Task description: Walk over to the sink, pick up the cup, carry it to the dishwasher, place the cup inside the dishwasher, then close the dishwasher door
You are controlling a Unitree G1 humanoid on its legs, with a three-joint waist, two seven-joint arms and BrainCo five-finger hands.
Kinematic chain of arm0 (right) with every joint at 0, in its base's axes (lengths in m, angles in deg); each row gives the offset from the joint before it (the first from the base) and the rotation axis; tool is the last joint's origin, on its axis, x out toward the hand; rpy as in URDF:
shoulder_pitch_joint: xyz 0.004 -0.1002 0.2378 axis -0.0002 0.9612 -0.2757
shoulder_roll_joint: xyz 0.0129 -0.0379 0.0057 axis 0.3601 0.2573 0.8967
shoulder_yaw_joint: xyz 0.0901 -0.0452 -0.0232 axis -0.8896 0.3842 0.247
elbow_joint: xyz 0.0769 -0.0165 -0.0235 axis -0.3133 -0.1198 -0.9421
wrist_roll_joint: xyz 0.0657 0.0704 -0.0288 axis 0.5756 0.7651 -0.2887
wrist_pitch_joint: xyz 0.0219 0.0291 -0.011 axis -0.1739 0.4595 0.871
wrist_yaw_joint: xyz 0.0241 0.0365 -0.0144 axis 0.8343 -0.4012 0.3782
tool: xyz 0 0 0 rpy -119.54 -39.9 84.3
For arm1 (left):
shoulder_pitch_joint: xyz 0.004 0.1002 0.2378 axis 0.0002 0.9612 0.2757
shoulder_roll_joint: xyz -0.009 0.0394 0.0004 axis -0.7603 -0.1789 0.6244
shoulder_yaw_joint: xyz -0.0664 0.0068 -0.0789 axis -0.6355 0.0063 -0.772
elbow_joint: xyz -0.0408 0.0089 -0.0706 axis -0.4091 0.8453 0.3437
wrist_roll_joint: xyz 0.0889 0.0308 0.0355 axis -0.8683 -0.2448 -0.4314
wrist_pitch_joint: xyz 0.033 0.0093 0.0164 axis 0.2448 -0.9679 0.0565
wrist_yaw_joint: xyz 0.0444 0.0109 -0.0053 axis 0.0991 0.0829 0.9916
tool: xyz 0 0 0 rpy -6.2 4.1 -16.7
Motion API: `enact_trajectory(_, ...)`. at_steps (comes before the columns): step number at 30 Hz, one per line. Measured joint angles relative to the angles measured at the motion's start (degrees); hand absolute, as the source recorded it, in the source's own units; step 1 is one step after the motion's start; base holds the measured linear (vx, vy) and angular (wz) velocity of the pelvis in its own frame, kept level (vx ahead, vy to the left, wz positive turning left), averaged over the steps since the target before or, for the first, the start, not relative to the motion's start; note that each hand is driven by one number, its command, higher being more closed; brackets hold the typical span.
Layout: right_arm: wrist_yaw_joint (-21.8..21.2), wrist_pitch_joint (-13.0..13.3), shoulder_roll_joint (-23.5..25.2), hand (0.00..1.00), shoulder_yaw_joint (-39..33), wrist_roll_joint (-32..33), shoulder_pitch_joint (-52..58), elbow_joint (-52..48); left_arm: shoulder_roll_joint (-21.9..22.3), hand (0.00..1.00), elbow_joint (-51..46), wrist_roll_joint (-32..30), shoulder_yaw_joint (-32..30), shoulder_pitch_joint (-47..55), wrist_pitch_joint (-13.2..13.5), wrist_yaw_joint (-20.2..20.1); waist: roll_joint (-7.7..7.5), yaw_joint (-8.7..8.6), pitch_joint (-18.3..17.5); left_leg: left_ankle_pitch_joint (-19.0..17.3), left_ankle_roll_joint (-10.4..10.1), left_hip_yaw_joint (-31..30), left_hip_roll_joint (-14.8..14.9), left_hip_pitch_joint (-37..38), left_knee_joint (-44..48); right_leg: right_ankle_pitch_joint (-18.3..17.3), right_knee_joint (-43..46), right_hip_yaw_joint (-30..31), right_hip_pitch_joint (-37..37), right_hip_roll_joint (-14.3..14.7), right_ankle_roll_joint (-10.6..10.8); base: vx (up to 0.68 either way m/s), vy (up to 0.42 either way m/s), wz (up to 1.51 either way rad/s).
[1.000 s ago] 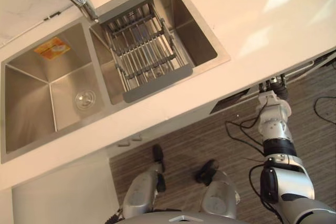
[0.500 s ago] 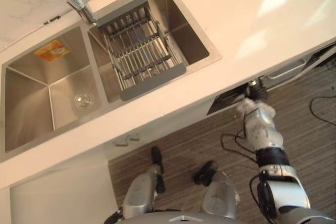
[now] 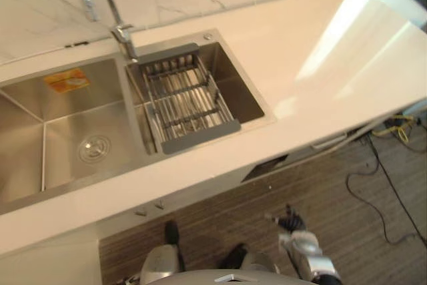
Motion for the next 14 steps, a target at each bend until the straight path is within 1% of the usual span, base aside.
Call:
enact_trajectory(1, -0.03, 0.20, 0.26, 0.00, -0.02, 0.37, 0.23, 1.56, 0.01, 0.00, -0.25, 0.00, 0.03, 0.04, -0.16, 0.00, 0.02, -0.01, -0.07, 0.01, 0.01, -0.72, 0.08, -0.02, 0.01, 1.37, 1.34, 0.42, -0.16, -0.19, 0.20, 0.10, 0.122, 0.67)
enact_trajectory(2, -0.34, 0.86, 1.06, 0.00, -0.58, 1.25, 0.66, 4.40, -0.08, 0.00, -1.25, -0.07, 0.04, 0.42, -0.84, -0.02, 1.30, 0.08, -0.82, -0.11, 0.22, -1.55, 0.57, 0.32, 0.04, 4.01, 4.78, 1.56, -0.63, -1.01, -0.90, 0.12, 0.174, 0.61)
enact_trajectory(3, -0.72, 1.72, 2.25, 0.00, -1.67, 2.61, 1.04, 7.00, -0.28, 0.00, -1.54, -0.10, -0.02, 0.74, -1.55, -0.04, 0.78, 0.19, -0.87, -0.50, 0.84, -3.02, 0.16, 1.21, 0.04, 5.99, 9.60, 5.33, -1.98, -2.34, -3.27, 0.15, 0.200, 0.61)
enact_trajectory(4, -1.18, 2.13, 2.89, 0.00, -2.57, 3.06, 1.03, 8.23, -0.49, 0.00, -1.54, -0.09, 0.01, 0.77, -1.76, -0.07, 0.41, 0.29, -0.76, -0.68, 1.23, -4.14, -0.22, 1.70, 0.04, 7.45, 12.46, 8.12, -2.87, -3.09, -3.39, 0.14, 0.137, 0.79)
enact_trajectory(5, -2.17, 3.16, 4.43, 0.00, -5.52, 5.95, 1.06, 10.69, -1.13, 0.00, -1.52, -0.08, 0.06, 0.30, -2.40, -0.11, 0.57, -0.07, -0.43, -0.50, 2.20, -7.09, -0.59, 2.66, 0.18, 7.36, 16.92, 13.77, -5.12, -3.26, -1.96, 0.14, 0.054, 1.06)
enact_trajectory(6, -2.98, 3.49, 5.20, 0.00, -7.95, 8.52, 1.06, 12.21, -1.44, 0.00, -1.18, -0.10, 0.02, -0.15, -3.30, -0.12, 0.23, -0.58, -0.53, -0.47, 2.67, -10.16, -0.36, 2.91, 0.39, 1.53, 15.52, 17.68, -5.13, -0.59, -0.51, 0.11, -0.001, 1.16)
enact_trajectory(7, -3.39, 3.65, 5.29, 0.00, -8.69, 9.60, 1.09, 13.13, -1.53, 0.00, -0.77, -0.14, -0.03, -0.47, -3.77, -0.12, 0.28, -0.77, -0.53, -0.45, 2.71, -11.90, -0.30, 2.92, 0.39, -0.77, 13.77, 19.38, -5.07, 1.26, -0.42, 0.07, -0.026, 1.21)
enact_trajectory(8, -4.79, 3.77, 5.34, 0.00, -10.50, 10.77, 1.33, 14.21, -1.72, 0.00, 0.61, -0.83, -0.08, -1.59, -4.91, -0.31, 0.47, -1.11, -0.42, -0.33, 2.90, -14.73, -0.40, 2.85, 0.39, -3.38, 9.65, 22.53, -5.30, 4.49, -0.38, 0.01, -0.031, 1.22)
enact_trajectory(9, -5.72, 4.12, 5.40, 0.00, -12.23, 10.76, 1.38, 15.56, -2.00, 0.00, 1.57, -1.40, -0.16, -2.39, -6.01, -0.48, 0.48, -1.74, -0.40, -0.31, 2.93, -17.23, -0.95, 2.85, 0.37, -3.99, 6.02, 26.35, -5.90, 6.85, -0.12, 0.01, -0.052, 1.23)
enact_trajectory(11, -6.71, 4.14, 5.96, 0.00, -14.00, 11.28, 2.35, 16.30, -2.35, 0.00, 2.89, -1.84, -0.44, -3.04, -7.17, -0.77, 0.30, -2.37, -0.37, -0.36, 2.98, -18.53, -1.91, 2.68, 0.02, -3.72, 2.76, 29.47, -5.26, 8.11, -0.47, -0.03, -0.114, 1.29)
enact_trajectory(12, -7.14, 3.77, 6.80, 0.00, -15.94, 12.78, 2.54, 18.03, -2.55, 0.00, 3.03, -1.89, -1.86, -2.53, -7.81, -1.10, -1.15, -2.79, -0.40, -0.36, 2.98, -18.36, -3.74, 3.17, 0.00, -1.93, -0.15, 29.46, -3.86, 7.31, -0.93, -0.03, -0.170, 1.31)
enact_trajectory(13, -7.45, 3.19, 7.02, 0.00, -16.03, 13.15, 2.49, 18.70, -2.66, 0.00, 2.91, -1.79, -2.67, -2.30, -7.84, -1.52, -2.40, -2.67, -0.52, -0.37, 2.94, -18.18, -4.95, 3.21, 0.01, -1.15, -2.43, 29.56, -3.61, 6.90, -0.80, 0.05, -0.252, 1.12)
enact_trajectory(14, -7.85, 2.46, 7.72, 0.00, -16.32, 13.53, 2.25, 20.05, -2.33, 0.00, 3.59, -1.72, -4.27, -2.27, -7.70, -1.69, -4.53, -2.61, -0.51, 0.43, 2.13, -17.57, -6.67, 3.88, 0.43, -1.39, -4.13, 30.18, -3.25, 5.86, -1.04, 0.04, -0.174, 0.41)
